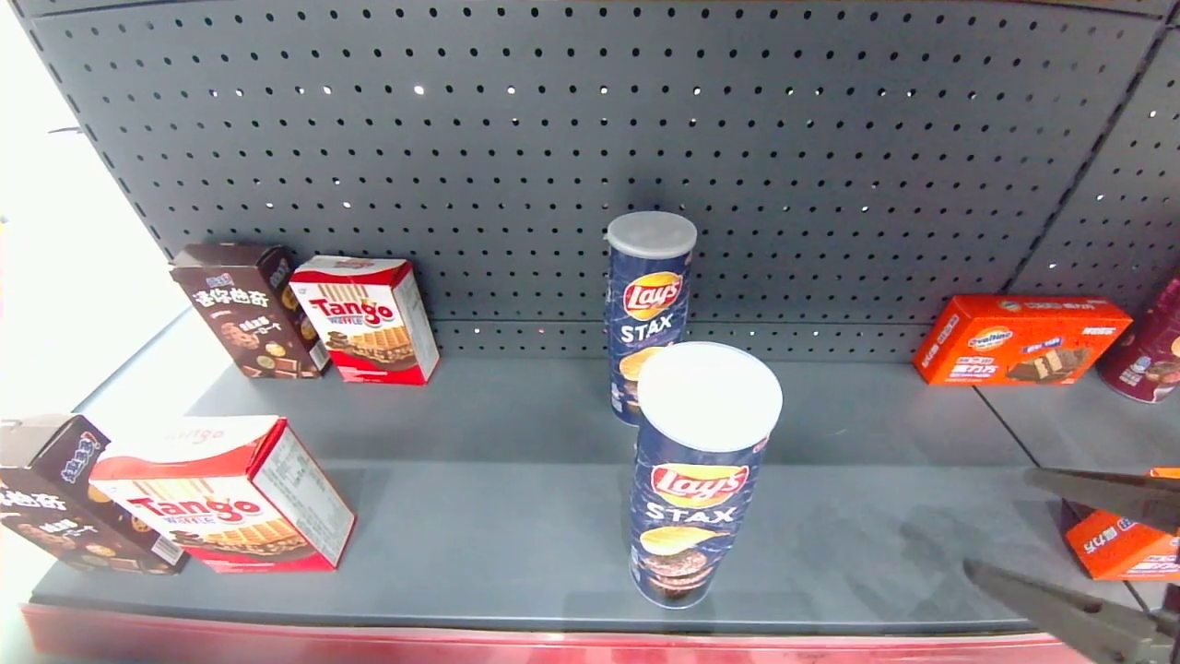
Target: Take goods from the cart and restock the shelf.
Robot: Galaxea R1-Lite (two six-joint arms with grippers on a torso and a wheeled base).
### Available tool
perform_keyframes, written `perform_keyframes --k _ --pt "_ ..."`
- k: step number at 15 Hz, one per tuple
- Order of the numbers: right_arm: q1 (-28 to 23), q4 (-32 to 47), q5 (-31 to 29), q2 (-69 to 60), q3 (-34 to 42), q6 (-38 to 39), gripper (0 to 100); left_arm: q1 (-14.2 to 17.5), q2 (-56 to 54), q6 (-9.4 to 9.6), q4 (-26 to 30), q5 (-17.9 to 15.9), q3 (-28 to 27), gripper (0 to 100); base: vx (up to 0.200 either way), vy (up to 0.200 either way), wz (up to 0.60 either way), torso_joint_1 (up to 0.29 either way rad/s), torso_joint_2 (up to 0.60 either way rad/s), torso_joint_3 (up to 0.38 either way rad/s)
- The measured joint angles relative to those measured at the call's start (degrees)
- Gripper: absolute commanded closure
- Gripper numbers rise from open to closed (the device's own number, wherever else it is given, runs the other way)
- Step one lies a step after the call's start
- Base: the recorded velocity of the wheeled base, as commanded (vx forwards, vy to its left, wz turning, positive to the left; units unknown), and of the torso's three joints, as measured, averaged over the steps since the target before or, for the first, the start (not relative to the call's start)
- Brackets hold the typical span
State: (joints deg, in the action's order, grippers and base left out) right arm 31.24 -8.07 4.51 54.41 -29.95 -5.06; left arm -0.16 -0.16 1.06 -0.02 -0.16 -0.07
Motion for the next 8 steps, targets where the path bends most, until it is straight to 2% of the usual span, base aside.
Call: perform_keyframes --k 3,8 --pt "4.1 -2.3 0.1 7.0 -0.1 -0.1 0 0.0 0.0 -0.20 0.0 0.2 0.1 0 0.000 0.000 0.00 0.000 0.00 0.000" --pt "7.8 -3.9 0.0 16.1 -4.7 -0.1 0 0.0 0.0 -0.27 0.0 0.2 0.0 0 0.000 0.000 0.00 0.000 0.00 0.000"
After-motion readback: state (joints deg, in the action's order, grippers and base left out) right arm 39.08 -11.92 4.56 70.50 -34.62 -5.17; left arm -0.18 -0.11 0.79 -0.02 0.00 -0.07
